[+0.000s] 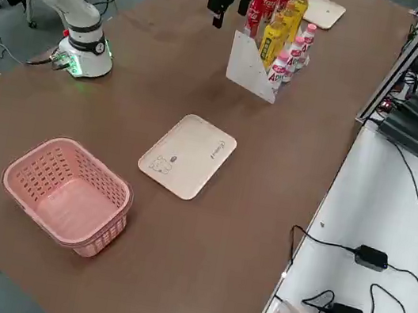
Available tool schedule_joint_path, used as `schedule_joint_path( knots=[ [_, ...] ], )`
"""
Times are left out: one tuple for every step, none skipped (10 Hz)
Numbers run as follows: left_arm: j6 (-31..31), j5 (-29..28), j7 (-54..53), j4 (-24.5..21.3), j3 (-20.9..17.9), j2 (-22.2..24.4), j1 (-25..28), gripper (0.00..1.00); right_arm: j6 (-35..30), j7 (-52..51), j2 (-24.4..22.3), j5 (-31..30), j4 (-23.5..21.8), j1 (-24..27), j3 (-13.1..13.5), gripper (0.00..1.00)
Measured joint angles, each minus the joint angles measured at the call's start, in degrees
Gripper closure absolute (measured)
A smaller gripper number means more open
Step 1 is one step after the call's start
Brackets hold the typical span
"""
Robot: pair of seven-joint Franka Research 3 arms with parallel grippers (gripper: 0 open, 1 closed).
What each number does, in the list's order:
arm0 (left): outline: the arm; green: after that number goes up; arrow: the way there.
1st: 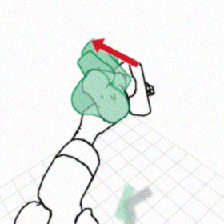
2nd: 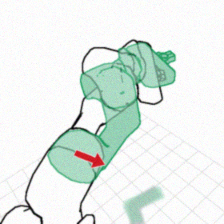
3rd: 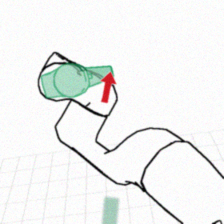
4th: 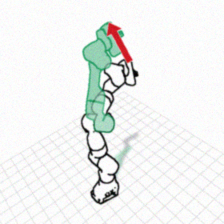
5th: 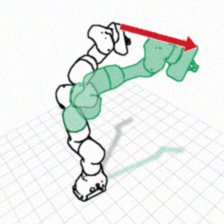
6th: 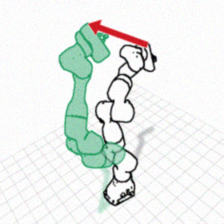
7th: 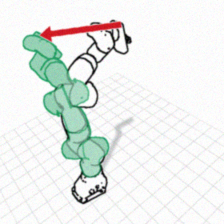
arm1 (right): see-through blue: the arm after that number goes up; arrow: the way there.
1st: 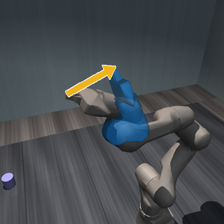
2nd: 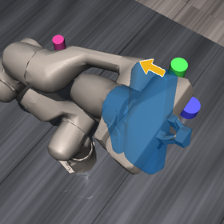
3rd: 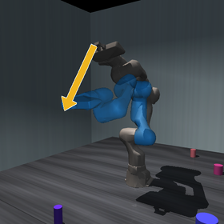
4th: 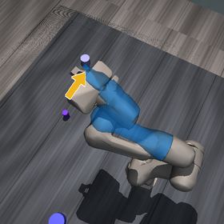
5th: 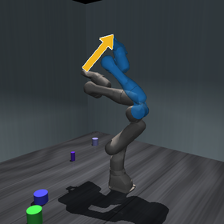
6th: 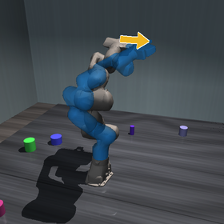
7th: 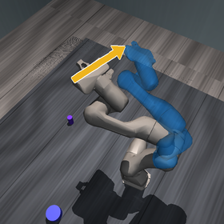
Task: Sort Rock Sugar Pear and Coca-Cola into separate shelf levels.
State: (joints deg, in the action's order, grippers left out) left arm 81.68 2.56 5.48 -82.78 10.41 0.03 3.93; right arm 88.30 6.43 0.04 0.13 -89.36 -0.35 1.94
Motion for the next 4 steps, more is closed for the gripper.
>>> schedule_joint_path(
  knots=[
    [0.01,-0.33,0.0,0.03,0.0,0.01,-0.01,0.0,-0.25,0.0,-0.05,0.0,0.0,-0.01,-0.05,0.0],
    [0.0,-0.87,0.0,0.07,0.03,0.06,-0.05,0.0,-0.38,0.0,-0.06,0.0,0.0,-0.01,-0.06,0.0],
    [-0.03,-1.73,0.0,0.08,0.1,0.08,-0.11,0.0,-0.4,0.0,-0.07,0.0,0.0,-0.01,-0.06,0.0],
    [-0.21,-2.16,0.0,0.15,0.1,0.09,-0.12,0.0,-0.4,0.0,-0.09,0.0,0.0,-0.01,-0.07,0.0]
  ],
)
